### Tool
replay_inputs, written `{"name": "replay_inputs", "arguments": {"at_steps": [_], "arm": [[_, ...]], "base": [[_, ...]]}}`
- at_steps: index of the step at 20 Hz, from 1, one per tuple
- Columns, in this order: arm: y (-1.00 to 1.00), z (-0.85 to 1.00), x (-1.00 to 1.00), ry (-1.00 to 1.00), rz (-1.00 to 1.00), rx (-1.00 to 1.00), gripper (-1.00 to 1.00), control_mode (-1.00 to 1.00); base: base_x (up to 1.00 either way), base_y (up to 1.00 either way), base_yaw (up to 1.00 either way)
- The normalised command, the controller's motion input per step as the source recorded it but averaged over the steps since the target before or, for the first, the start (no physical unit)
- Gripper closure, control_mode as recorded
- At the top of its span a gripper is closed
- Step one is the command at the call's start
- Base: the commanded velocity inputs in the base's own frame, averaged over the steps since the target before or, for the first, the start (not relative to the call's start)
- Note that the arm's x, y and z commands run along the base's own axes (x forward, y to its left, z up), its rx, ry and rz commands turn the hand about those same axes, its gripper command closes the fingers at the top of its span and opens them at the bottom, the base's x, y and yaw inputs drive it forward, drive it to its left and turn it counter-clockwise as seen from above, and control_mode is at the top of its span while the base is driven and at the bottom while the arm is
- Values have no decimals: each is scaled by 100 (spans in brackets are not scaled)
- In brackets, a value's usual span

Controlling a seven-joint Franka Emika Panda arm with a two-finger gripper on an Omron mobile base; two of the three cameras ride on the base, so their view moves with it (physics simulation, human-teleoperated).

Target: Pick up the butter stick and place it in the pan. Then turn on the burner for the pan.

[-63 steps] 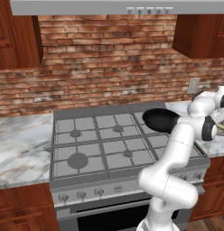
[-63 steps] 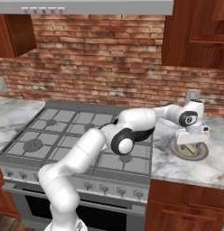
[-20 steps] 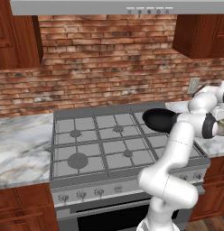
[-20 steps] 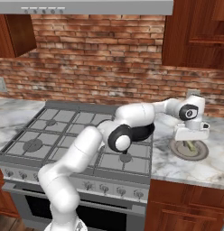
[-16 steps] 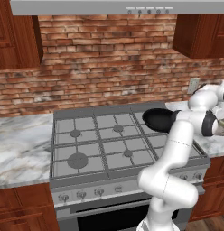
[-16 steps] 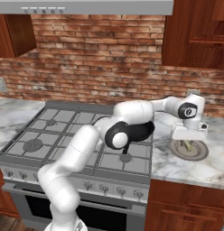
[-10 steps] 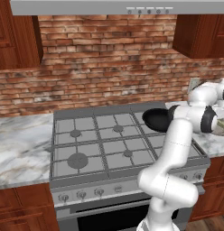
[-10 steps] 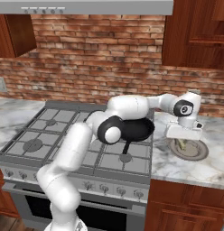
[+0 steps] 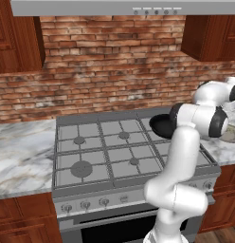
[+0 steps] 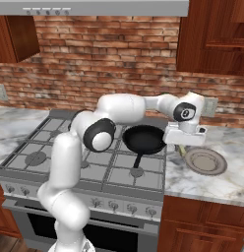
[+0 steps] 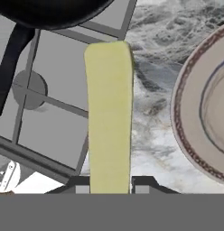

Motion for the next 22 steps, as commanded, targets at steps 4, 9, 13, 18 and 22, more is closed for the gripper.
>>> {"name": "replay_inputs", "arguments": {"at_steps": [4, 9, 13, 18, 22], "arm": [[87, 15, -24, -16, 0, -10, 100, -100], [78, 22, -5, -16, 0, -7, 100, -100], [76, 26, 0, -14, 0, -7, 100, -100], [63, 22, 3, -2, 0, -2, 100, -100], [45, 7, 29, 0, -1, 0, 100, -100]], "base": [[0, 0, 0], [0, 0, 0], [0, 0, 0], [0, 0, 0], [0, 0, 0]]}}
